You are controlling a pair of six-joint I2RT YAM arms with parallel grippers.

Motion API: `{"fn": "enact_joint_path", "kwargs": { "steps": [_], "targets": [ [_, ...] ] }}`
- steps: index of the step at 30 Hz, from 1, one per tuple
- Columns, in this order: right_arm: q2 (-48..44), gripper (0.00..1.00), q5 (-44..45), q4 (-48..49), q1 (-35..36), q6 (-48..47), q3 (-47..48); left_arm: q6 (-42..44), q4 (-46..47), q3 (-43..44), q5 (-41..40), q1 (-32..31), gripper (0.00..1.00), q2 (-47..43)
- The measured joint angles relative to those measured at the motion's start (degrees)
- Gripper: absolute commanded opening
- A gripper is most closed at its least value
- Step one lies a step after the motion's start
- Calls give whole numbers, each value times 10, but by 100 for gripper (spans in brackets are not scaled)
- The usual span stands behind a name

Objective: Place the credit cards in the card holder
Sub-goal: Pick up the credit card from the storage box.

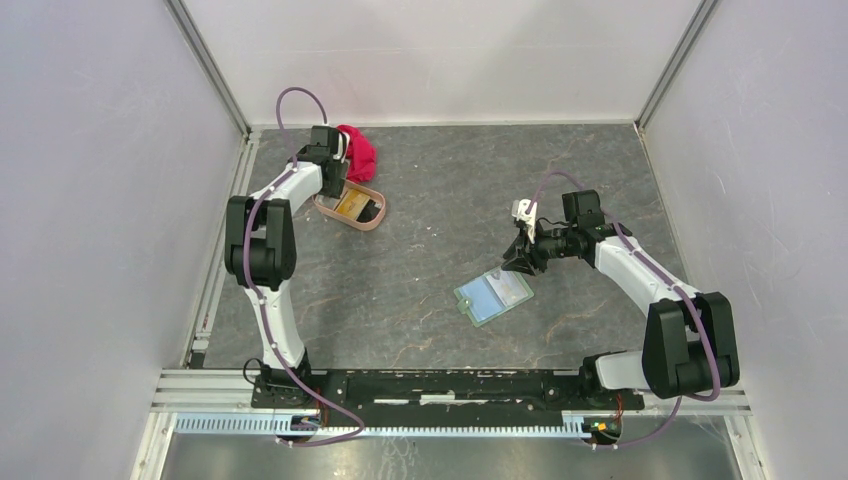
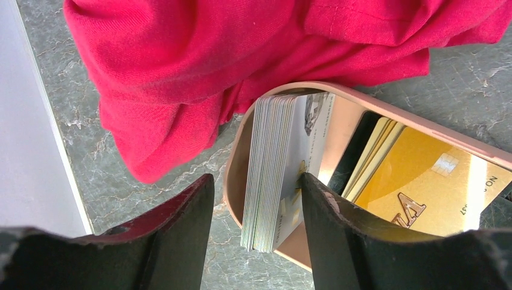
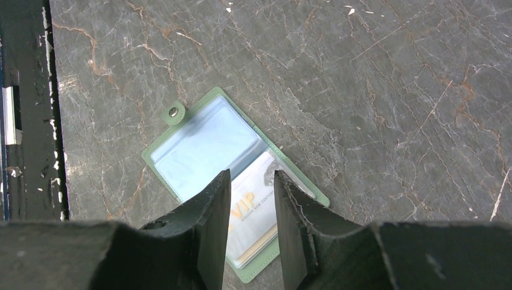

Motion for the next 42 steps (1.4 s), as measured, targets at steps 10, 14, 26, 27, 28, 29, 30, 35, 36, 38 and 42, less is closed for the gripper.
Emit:
{"fn": "enact_joint_path", "kwargs": {
  "steps": [10, 14, 26, 27, 28, 29, 30, 35, 36, 38, 42],
  "targets": [
    [0, 38, 0, -4, 0, 0, 0, 0, 0, 0, 1, -1, 56, 0],
    [0, 39, 0, -5, 0, 0, 0, 0, 0, 0, 1, -1, 56, 0],
    [2, 38, 0, -7, 0, 0, 0, 0, 0, 0, 1, -1, 56, -1],
    [2, 38, 0, -7, 0, 0, 0, 0, 0, 0, 1, -1, 56, -1],
    [2, 38, 0, -7, 0, 0, 0, 0, 0, 0, 1, -1, 56, -1],
    [2, 38, 0, -7, 0, 0, 0, 0, 0, 0, 1, -1, 56, -1],
    [2, 38, 0, -7, 0, 0, 0, 0, 0, 0, 1, -1, 56, -2],
    [2, 38, 0, -8, 0, 0, 0, 0, 0, 0, 1, -1, 56, -4],
    [2, 38, 0, -8, 0, 0, 0, 0, 0, 0, 1, -1, 56, -5],
    [2, 38, -1, -10, 0, 0, 0, 0, 0, 0, 1, 0, 55, -8],
    [2, 38, -1, -12, 0, -1, 0, 0, 0, 0, 1, 0, 54, -19]
  ]
}}
